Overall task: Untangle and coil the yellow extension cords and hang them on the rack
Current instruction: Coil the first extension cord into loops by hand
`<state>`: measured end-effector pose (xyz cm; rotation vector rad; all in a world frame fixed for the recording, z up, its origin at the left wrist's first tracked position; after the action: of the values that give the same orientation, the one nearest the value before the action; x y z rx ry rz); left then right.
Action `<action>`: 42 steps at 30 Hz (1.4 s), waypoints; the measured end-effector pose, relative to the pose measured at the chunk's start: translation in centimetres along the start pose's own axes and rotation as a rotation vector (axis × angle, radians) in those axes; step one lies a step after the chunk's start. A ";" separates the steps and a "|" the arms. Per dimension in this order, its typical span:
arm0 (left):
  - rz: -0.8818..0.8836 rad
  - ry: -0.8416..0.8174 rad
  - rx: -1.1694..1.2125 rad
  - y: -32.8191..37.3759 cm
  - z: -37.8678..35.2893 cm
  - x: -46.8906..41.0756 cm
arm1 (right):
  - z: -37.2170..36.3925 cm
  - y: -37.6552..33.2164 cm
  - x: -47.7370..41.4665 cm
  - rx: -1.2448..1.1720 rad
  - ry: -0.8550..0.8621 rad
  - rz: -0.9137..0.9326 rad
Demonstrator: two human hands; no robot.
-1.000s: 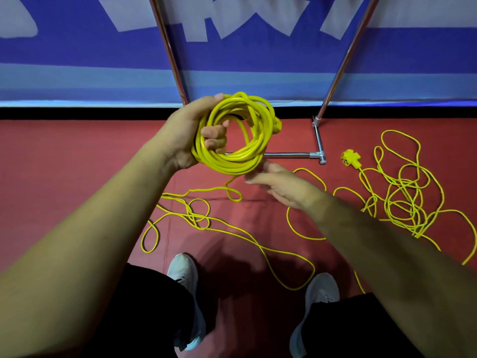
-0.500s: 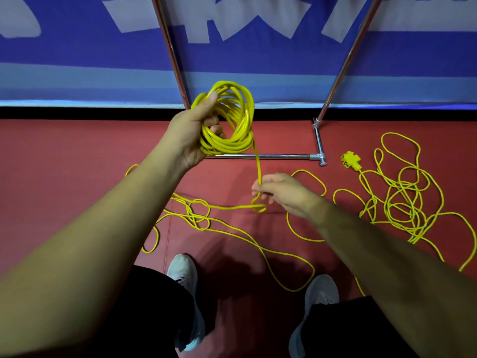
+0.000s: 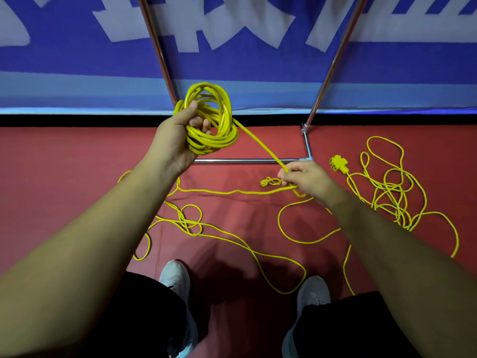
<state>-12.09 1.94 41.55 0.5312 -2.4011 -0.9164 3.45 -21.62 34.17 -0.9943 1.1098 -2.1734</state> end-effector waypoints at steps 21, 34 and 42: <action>-0.167 -0.215 -0.974 -3.7 -3.8 3.3 | -0.5 -11.7 5.3 0.339 -0.438 0.279; -0.003 -0.278 -0.791 -3.6 -3.9 2.7 | 0.5 -7.2 1.5 0.265 0.013 0.309; -0.120 -0.074 -0.432 -1.0 -3.4 1.2 | 0.7 -3.2 1.6 -0.077 0.087 0.184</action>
<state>-10.88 -1.07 43.42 0.4825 -2.1558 -1.4807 2.73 -21.35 37.72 -0.8016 1.2814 -2.0555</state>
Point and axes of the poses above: each hand's wrist, its own x-axis away from the middle knuckle, its own z-axis out of the back of the hand, y = z × x, the point moved 1 cm from there along -x, towards the middle knuckle, and after that the axes turned 2 degrees about -y, right-handed, at the moved point
